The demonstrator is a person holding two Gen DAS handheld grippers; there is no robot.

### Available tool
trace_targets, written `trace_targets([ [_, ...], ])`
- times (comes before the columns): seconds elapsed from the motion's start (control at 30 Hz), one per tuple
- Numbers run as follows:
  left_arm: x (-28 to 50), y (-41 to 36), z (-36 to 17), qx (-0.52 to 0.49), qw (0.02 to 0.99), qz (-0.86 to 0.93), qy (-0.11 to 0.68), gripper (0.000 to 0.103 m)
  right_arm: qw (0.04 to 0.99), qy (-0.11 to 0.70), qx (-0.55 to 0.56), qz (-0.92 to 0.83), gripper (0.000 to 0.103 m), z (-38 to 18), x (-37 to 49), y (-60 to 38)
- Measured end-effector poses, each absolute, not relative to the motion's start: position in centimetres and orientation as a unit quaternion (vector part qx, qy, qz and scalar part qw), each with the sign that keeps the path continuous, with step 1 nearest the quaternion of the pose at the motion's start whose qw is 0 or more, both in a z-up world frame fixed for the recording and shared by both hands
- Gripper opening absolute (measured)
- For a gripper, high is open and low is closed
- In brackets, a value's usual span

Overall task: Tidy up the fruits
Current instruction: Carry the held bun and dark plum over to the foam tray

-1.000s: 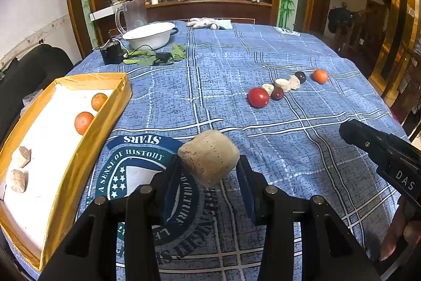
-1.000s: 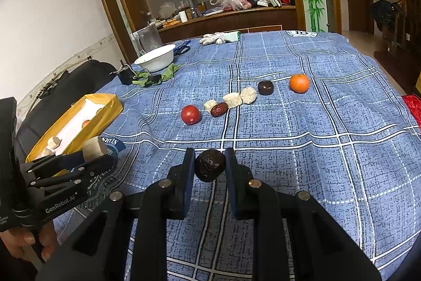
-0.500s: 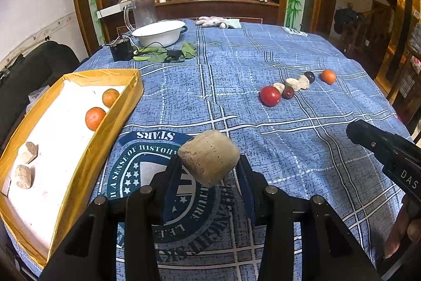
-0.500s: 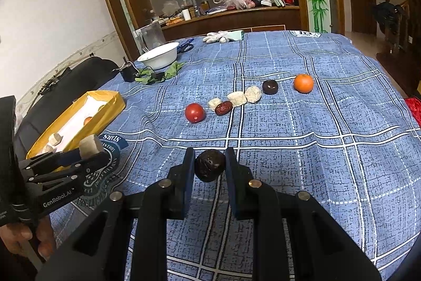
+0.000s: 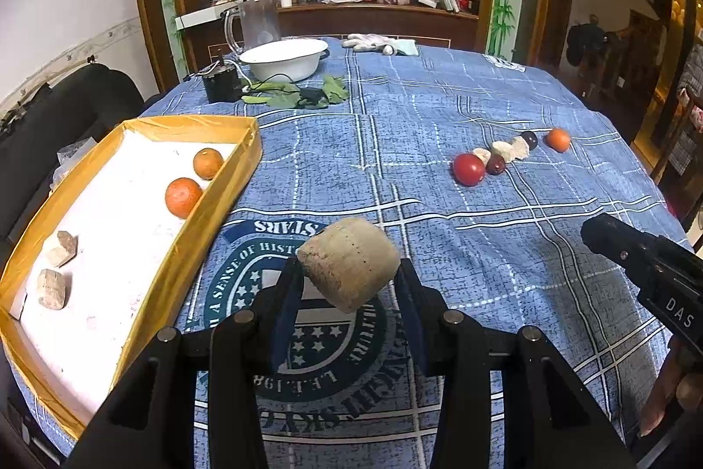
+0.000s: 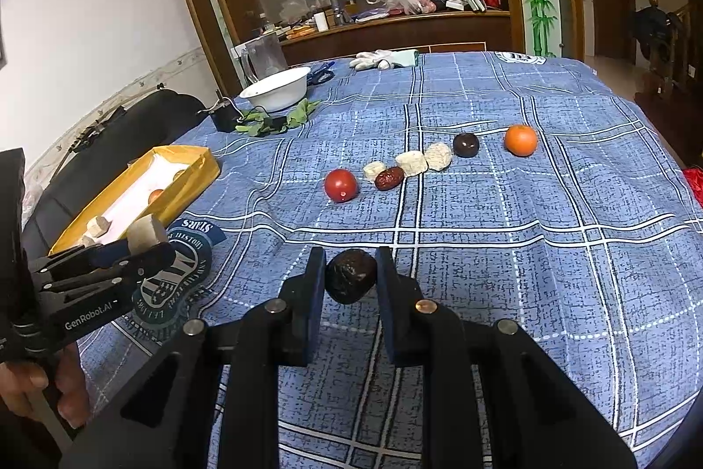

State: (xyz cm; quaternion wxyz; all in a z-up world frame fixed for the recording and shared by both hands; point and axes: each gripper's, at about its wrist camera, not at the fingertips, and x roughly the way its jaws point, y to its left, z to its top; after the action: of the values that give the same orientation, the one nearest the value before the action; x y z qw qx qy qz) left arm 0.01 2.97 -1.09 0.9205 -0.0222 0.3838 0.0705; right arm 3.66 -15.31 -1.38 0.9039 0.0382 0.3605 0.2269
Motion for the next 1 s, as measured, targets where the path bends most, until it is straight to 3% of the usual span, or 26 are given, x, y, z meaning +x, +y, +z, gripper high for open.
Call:
trace_targets([
  [1.0,-3.5,11.4,1.5,-0.069,0.918,0.168,0.353,0.042,0.888,0.339,0.003,0.311,0.024,1.3,2.4,-7.7],
])
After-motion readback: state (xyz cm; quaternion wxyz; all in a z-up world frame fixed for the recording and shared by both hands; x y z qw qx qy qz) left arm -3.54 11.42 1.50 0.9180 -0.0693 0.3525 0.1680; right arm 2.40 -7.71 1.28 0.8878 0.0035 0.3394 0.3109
